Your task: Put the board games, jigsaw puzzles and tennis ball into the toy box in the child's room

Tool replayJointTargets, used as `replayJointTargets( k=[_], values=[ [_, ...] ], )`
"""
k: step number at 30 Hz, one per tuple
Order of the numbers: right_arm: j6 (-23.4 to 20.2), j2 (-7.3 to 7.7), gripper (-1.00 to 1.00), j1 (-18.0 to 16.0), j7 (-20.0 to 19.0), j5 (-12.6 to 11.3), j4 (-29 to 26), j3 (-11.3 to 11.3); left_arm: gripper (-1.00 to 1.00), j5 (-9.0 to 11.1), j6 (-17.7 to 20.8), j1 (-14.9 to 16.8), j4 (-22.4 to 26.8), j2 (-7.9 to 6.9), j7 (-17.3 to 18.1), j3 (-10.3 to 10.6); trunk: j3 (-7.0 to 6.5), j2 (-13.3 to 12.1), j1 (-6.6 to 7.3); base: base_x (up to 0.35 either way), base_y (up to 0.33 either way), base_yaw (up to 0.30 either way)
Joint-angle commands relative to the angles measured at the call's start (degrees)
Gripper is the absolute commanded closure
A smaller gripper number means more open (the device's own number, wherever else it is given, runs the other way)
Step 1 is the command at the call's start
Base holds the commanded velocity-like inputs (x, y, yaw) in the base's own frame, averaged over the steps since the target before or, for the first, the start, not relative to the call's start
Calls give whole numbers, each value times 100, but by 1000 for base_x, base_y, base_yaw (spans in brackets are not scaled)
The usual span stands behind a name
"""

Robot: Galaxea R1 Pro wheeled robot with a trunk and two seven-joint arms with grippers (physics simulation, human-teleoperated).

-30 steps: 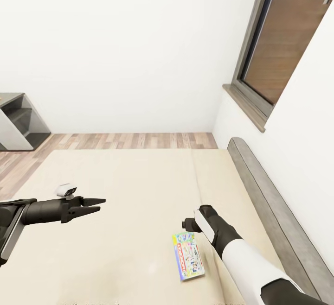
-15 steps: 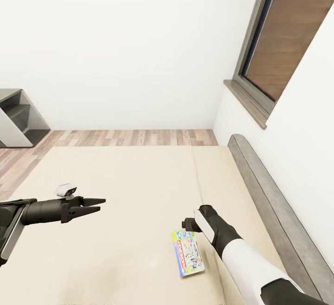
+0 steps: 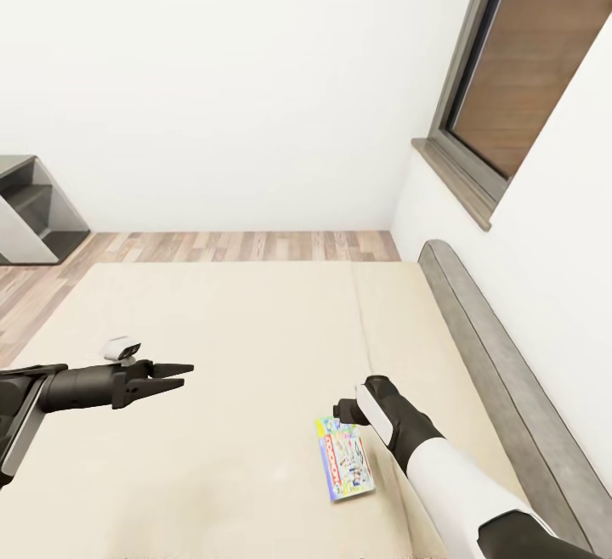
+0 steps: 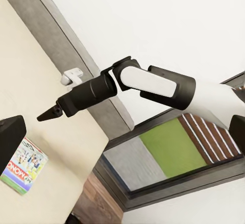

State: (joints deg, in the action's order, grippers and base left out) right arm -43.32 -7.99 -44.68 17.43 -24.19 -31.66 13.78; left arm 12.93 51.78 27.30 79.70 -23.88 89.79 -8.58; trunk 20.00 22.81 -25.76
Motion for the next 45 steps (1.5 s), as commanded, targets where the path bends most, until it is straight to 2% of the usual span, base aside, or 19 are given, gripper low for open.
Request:
replayJointTargets(
  k=[1,9,18,23,30,36,45],
  values=[
    [-10,3,-100,-5,45,-60,-7,28,-100,-1,61,4,1,-2,21,2,20,11,-3,0,0,0],
    [89,1,-100,-6,-14,-46,-29,32,-100,-8,61,4,1,-2,21,5,95,11,-3,0,0,0],
    [728,13,-100,-5,-52,-42,-20,72,-100,-19,61,4,1,-2,21,6,181,11,-3,0,0,0],
    [1096,22,-100,-4,-236,-42,-9,231,-100,-28,61,4,1,1,21,6,228,11,-3,0,0,0],
    [1404,16,-100,-6,-506,-21,-7,653,-100,-30,61,4,1,6,21,6,294,11,-3,0,0,0],
    [1444,11,-100,-6,-541,-18,-33,755,-100,-37,61,4,1,1,21,6,351,11,-3,0,0,0],
    [1613,17,-100,-6,-565,-24,-47,778,-100,-39,59,4,0,8,21,21,436,11,-3,0,0,0]
  ],
)
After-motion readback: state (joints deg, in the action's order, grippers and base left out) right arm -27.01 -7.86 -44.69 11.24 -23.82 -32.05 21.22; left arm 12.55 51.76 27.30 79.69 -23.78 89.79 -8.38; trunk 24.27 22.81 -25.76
